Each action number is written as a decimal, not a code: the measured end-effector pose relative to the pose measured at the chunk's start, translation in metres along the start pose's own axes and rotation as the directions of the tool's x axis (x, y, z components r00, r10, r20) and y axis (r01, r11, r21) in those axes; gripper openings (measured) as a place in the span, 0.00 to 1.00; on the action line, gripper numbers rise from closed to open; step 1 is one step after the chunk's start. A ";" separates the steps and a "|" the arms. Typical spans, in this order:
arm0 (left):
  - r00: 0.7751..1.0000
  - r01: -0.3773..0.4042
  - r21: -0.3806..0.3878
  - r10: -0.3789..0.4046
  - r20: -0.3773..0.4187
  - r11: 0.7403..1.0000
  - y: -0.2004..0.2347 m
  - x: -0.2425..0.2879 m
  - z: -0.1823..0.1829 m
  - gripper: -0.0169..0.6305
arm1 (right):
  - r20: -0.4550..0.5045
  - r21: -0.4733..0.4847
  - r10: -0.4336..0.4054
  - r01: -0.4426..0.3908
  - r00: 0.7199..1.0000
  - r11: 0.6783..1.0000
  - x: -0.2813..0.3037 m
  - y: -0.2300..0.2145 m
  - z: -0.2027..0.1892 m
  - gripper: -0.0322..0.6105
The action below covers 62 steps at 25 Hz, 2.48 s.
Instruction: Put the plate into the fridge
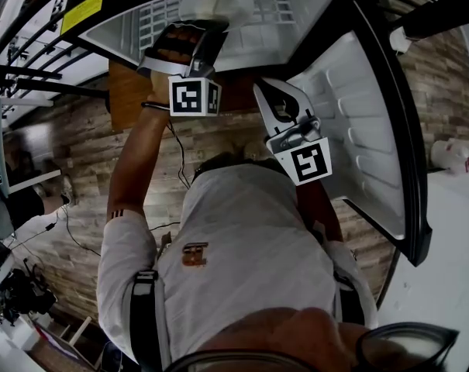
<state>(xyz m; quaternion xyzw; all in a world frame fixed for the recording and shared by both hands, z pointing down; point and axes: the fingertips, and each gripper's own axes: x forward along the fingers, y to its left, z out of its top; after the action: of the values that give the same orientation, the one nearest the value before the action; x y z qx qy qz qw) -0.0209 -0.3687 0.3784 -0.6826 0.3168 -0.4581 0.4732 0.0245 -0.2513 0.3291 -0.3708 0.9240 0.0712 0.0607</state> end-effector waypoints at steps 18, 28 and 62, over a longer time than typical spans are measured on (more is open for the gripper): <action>0.993 0.114 0.020 -0.114 0.019 0.993 -0.007 0.015 -0.003 0.08 | -0.013 -0.015 -0.046 0.046 0.999 0.999 0.003 -0.004 -0.003 0.10; 0.976 0.209 0.012 -0.209 0.053 0.978 -0.012 0.010 0.002 0.17 | -0.023 -0.017 -0.042 0.042 0.999 0.999 0.003 -0.002 -0.007 0.10; 0.951 -0.103 -0.251 0.169 0.259 0.963 0.000 -0.059 0.050 0.16 | -0.024 0.011 -0.038 0.039 0.999 0.999 0.006 -0.004 -0.014 0.10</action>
<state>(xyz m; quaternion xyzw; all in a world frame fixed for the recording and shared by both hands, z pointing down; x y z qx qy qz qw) 0.0026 -0.2998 0.3523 -0.7675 0.3457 -0.2833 0.4596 0.0223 -0.2604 0.3419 -0.3891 0.9177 0.0604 0.0528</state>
